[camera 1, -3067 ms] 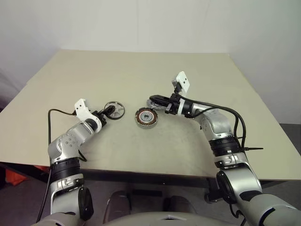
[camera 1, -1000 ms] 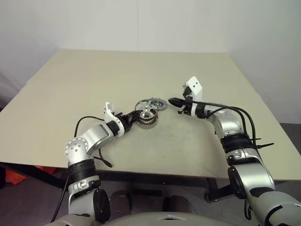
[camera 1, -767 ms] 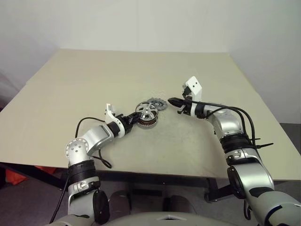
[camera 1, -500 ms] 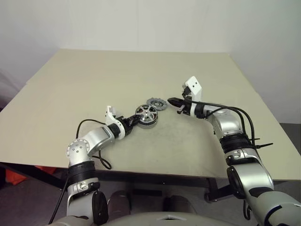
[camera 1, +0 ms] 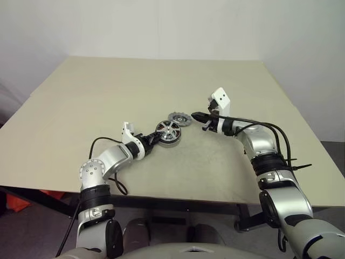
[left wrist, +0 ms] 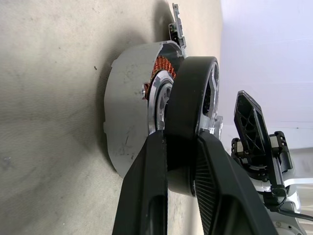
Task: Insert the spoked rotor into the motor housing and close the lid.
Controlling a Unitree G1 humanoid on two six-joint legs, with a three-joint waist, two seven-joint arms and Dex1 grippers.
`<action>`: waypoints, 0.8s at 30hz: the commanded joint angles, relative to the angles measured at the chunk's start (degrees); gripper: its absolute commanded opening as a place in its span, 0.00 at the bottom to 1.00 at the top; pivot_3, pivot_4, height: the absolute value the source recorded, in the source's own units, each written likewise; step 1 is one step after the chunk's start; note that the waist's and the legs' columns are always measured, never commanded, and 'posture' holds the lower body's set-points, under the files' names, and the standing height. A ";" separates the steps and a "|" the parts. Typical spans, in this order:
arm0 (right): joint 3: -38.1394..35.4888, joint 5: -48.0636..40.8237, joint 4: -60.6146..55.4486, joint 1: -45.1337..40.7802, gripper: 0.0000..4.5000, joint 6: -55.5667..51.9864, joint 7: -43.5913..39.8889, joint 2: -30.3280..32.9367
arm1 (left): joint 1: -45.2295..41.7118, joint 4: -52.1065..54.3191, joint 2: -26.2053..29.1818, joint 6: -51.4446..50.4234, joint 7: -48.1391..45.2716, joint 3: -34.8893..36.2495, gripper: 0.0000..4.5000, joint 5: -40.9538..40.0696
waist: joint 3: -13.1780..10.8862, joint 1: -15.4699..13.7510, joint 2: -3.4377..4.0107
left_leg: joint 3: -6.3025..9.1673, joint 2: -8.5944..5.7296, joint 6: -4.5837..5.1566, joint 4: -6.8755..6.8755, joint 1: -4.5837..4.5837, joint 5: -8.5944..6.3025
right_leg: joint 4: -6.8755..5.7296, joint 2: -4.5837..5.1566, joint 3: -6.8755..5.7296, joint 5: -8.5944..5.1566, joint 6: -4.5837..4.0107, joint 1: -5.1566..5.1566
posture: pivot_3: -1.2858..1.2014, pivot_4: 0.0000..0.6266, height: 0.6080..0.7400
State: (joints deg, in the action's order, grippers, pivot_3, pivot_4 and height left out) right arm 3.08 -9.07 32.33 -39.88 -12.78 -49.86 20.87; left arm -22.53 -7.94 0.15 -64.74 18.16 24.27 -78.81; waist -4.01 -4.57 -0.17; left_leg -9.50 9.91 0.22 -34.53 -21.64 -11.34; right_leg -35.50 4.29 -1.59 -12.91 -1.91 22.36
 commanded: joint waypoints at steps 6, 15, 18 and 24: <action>-0.88 -0.81 -1.99 -1.46 0.00 1.08 -0.13 -0.24 | -0.54 0.23 0.26 2.19 -1.33 -0.51 0.09 0.49 | 0.00 0.00 0.00 | 0.00 0.00 0.00 0.00 0.01 0.00 | 0.00 0.00 0.00 0.00 0.00 -0.01 | 0.52 0.00 1.00; -0.88 -0.86 -2.37 -1.43 0.00 0.96 -0.22 -0.70 | -1.30 -0.48 0.76 2.51 -2.06 -1.34 0.45 0.99 | 0.00 0.01 0.00 | 0.00 0.00 0.05 0.00 0.33 -0.02 | -0.02 0.00 0.01 0.00 0.01 -0.31 | 0.52 0.00 1.00; -0.88 -0.81 -2.29 -1.47 0.00 1.01 -0.21 -0.71 | -1.19 1.13 1.10 2.25 -2.97 -1.04 0.45 -0.75 | 0.00 0.01 0.00 | 0.01 0.00 0.04 0.00 0.34 -0.01 | -0.02 0.00 0.01 0.00 0.02 -0.31 | 0.52 0.00 1.00; -0.92 -0.81 -2.30 -1.39 0.00 0.97 -0.08 -0.78 | 1.21 7.15 4.40 0.84 0.43 0.35 0.45 -7.04 | 0.00 0.19 0.00 | 0.01 0.02 -0.03 0.00 0.16 0.03 | -0.02 -0.01 0.00 0.00 0.01 -0.12 | 0.52 0.00 1.00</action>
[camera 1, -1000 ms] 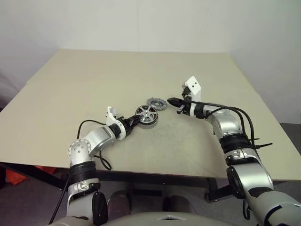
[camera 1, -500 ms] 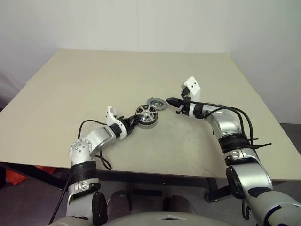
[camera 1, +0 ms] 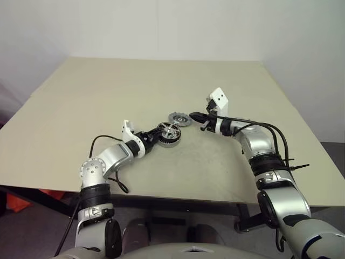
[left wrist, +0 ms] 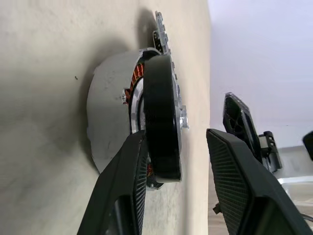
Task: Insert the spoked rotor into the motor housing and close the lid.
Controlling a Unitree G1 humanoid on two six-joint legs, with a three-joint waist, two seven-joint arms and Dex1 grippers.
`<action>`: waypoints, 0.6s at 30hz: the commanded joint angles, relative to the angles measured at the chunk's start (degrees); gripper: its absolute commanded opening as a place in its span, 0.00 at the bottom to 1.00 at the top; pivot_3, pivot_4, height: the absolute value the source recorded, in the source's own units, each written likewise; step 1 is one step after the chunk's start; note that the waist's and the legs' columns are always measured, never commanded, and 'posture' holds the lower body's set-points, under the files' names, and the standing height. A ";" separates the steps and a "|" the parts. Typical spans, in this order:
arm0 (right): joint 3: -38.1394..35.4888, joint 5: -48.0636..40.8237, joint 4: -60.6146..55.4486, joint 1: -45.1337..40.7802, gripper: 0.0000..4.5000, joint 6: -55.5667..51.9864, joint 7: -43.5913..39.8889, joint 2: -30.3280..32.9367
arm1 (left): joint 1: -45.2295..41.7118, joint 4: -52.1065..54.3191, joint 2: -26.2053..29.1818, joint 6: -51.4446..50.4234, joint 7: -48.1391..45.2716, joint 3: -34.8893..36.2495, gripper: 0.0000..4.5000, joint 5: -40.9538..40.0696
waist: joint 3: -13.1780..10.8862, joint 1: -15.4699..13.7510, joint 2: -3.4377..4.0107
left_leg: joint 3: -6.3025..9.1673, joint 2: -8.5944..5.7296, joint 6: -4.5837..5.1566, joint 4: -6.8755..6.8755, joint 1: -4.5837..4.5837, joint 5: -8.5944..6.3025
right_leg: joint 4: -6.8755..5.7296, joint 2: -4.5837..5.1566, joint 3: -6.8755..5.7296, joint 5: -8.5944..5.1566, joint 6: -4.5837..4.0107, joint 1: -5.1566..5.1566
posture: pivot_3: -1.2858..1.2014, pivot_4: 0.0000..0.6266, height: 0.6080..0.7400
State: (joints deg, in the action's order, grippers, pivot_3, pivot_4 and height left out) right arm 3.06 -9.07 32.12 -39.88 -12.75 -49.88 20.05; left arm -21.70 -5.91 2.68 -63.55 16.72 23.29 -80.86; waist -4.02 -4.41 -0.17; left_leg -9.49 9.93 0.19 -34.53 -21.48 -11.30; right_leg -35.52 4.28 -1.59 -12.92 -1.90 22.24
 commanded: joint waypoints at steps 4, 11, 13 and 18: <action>-0.77 -0.75 -2.10 -1.14 0.00 1.03 -0.02 -0.13 | 2.39 8.51 5.62 0.47 5.32 1.95 0.45 -10.31 | 0.00 0.01 0.00 | 0.00 0.01 -0.02 0.00 -0.15 0.01 | 0.00 0.00 -0.03 0.00 0.00 0.14 | 0.52 0.00 1.00; -0.58 -1.64 -2.61 -1.72 0.00 0.65 -1.11 -1.35 | 3.44 11.31 9.06 3.70 7.39 -0.39 0.45 -13.50 | 0.00 -0.24 -0.01 | 0.00 -0.04 -0.03 -0.01 -0.10 0.02 | 0.00 0.01 -0.02 0.00 0.00 0.05 | 0.52 0.00 1.00; 0.90 -1.83 -4.68 -1.06 0.00 -0.22 -1.84 -3.28 | 3.11 11.28 9.60 5.01 6.33 -1.13 0.45 -11.80 | 0.00 -0.16 -0.01 | 0.00 -0.02 -0.10 -0.01 -0.06 0.06 | -0.05 0.00 -0.01 0.00 0.01 0.05 | 0.52 0.00 1.00; 2.92 -1.21 -6.65 -0.05 0.00 -1.99 -1.21 -7.42 | 2.51 11.31 11.42 7.56 3.80 -2.75 0.45 -7.18 | 0.00 0.29 -0.01 | 0.02 0.04 -0.16 0.00 -0.05 0.09 | -0.11 -0.04 -0.01 0.00 0.01 0.09 | 0.52 0.00 1.00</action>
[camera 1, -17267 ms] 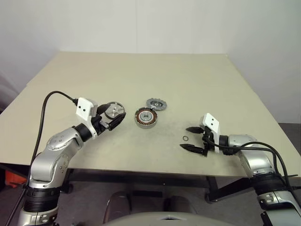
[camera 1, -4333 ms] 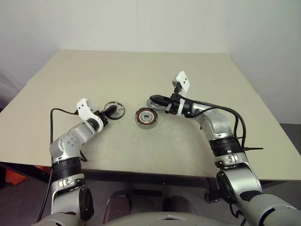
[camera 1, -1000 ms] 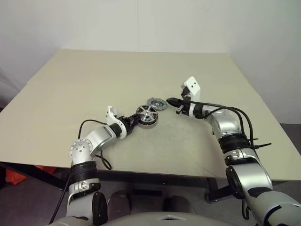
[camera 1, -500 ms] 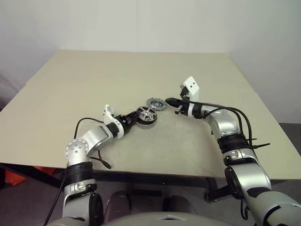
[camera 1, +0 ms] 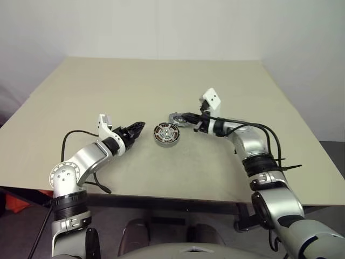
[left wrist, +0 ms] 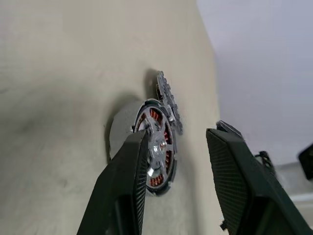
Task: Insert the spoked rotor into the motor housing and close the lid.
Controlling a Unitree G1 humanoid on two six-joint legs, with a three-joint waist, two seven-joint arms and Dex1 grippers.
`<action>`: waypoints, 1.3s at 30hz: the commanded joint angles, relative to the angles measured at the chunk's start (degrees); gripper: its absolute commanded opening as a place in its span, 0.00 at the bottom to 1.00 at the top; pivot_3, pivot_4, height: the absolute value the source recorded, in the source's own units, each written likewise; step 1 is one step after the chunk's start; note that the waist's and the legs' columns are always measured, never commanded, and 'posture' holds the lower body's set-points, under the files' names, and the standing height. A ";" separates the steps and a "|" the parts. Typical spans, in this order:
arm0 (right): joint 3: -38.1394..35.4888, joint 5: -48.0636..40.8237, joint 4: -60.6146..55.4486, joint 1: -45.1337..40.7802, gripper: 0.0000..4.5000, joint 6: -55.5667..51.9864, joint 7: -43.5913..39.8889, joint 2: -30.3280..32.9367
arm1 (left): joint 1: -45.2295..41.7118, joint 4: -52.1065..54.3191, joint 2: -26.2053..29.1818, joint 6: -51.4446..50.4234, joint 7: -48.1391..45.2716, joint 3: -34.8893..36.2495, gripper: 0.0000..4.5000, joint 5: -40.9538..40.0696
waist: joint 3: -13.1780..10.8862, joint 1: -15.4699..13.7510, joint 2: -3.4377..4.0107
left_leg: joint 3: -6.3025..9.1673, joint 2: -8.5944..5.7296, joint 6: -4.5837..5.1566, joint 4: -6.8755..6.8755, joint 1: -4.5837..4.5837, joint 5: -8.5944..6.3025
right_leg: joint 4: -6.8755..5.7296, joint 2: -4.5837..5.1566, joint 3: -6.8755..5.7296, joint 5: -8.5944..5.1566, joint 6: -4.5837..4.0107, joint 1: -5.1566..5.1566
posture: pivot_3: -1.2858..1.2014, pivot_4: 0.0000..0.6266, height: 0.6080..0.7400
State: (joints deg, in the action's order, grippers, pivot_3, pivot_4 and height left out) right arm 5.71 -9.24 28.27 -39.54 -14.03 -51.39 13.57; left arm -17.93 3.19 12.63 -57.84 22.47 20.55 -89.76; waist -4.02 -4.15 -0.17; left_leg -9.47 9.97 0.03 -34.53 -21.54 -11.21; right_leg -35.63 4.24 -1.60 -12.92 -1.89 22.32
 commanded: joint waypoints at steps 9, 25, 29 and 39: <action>3.48 2.75 5.59 0.70 0.00 2.13 3.47 -5.13 | -1.73 2.42 5.10 4.21 -5.44 0.04 0.45 6.11 | 0.00 0.03 -0.01 | 0.01 -0.02 -0.02 0.00 0.00 0.00 | 0.01 0.01 0.00 0.00 0.00 -0.02 | 0.52 0.00 1.00; 3.89 -1.06 -8.74 -1.29 0.00 1.51 -7.16 2.97 | -2.90 3.25 8.51 5.15 -11.35 -1.28 0.45 12.95 | -0.01 -0.04 -0.02 | 0.03 -0.04 -0.06 0.00 0.01 0.03 | -0.03 0.01 0.01 0.00 0.01 -0.02 | 0.52 0.00 1.00; 9.03 2.89 -9.06 -2.75 0.00 5.68 -15.28 8.64 | -4.09 2.24 8.06 5.25 -12.95 -1.30 0.45 14.87 | -0.01 -0.12 -0.05 | 0.04 -0.04 -0.05 0.00 0.06 0.03 | -0.03 0.01 0.01 0.00 0.02 -0.08 | 0.52 0.00 1.00; 18.91 15.23 11.98 -15.90 0.56 26.08 -23.69 10.24 | -5.96 2.59 8.05 4.56 -16.65 -1.72 0.45 18.24 | -0.02 0.22 -0.06 | 0.03 -0.02 -0.04 -0.06 -0.01 0.04 | -0.15 0.01 0.00 0.01 -0.02 0.03 | 0.52 0.00 1.00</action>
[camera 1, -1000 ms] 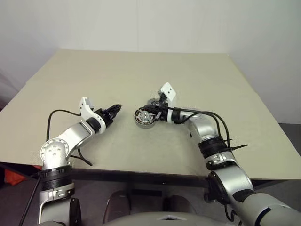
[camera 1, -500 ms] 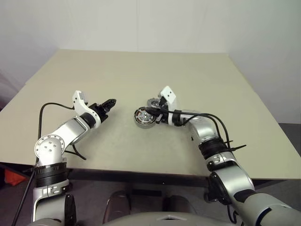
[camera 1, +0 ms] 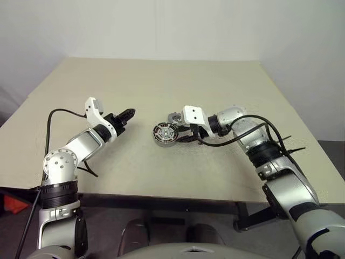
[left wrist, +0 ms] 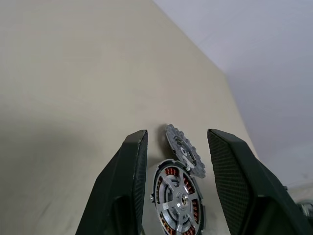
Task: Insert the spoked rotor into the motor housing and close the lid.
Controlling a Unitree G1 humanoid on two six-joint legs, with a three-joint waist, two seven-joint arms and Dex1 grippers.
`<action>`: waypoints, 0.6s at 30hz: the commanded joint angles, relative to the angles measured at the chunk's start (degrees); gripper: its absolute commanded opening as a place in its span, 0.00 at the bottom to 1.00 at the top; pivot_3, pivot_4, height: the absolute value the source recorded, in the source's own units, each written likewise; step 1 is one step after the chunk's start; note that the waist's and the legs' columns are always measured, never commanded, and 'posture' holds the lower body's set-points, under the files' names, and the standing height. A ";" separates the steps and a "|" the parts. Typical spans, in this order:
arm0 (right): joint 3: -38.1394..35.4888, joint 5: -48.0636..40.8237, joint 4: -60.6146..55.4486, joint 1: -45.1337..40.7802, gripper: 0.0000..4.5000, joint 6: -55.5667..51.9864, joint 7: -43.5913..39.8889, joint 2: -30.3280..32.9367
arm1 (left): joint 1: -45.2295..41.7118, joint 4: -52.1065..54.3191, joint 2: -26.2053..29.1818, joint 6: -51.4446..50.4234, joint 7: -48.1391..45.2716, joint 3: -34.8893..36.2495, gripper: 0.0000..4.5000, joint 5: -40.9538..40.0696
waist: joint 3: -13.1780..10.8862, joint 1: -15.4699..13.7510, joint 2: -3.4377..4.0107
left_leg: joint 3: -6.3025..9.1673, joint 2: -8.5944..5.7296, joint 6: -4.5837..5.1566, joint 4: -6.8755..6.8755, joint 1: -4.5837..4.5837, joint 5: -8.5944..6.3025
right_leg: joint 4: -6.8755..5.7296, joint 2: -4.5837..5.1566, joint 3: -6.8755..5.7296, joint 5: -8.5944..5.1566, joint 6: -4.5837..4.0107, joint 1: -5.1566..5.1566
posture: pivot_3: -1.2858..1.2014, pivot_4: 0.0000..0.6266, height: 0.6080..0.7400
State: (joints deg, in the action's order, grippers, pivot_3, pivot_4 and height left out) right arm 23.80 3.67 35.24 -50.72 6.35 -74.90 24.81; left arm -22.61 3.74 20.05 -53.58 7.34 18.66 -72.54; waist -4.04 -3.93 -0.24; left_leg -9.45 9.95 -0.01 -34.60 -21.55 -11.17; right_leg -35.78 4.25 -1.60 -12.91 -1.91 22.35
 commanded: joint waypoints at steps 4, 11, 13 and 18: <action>1.68 5.03 14.47 -10.02 0.56 12.08 -0.56 -3.55 | 0.18 4.32 1.92 0.07 -3.48 -1.35 0.45 4.27 | 0.00 0.06 0.00 | 0.00 0.02 0.07 -0.05 -0.17 -0.04 | -0.02 0.00 -0.01 0.00 -0.02 0.16 | 0.52 0.00 1.00; 4.20 11.16 26.58 -13.31 0.56 20.21 1.05 -8.11 | 0.75 5.50 1.45 -0.10 -3.46 0.86 0.45 3.82 | -0.01 0.02 0.01 | 0.00 0.09 0.33 -0.41 -0.47 -0.20 | -0.04 0.00 -0.07 0.00 -0.03 0.28 | 0.52 0.00 1.00; 4.55 12.35 28.70 -13.73 0.56 21.43 1.52 -9.04 | 0.90 5.90 1.40 -0.29 -3.42 0.99 0.45 3.65 | -0.01 0.08 0.01 | -0.01 0.08 0.37 -0.49 -0.49 -0.22 | -0.07 0.02 -0.06 0.01 -0.03 0.28 | 0.52 0.00 1.00; 4.68 14.44 31.49 -14.10 0.56 23.60 2.59 -9.69 | 1.27 6.59 1.20 -0.66 -3.23 1.02 0.45 3.64 | -0.01 0.12 0.01 | -0.01 0.14 0.49 -0.52 -0.28 -0.30 | -0.24 0.01 -0.05 0.01 -0.04 0.16 | 0.52 0.00 1.00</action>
State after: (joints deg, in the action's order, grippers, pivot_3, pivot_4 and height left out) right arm 28.20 16.81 65.85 -63.77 29.11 -72.31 15.22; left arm -21.10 7.70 20.99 -54.28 4.44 18.70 -68.49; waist -4.04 -3.81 -0.22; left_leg -9.46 10.08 0.46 -35.12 -21.79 -11.47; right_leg -36.08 4.27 -1.64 -12.90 -1.96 22.50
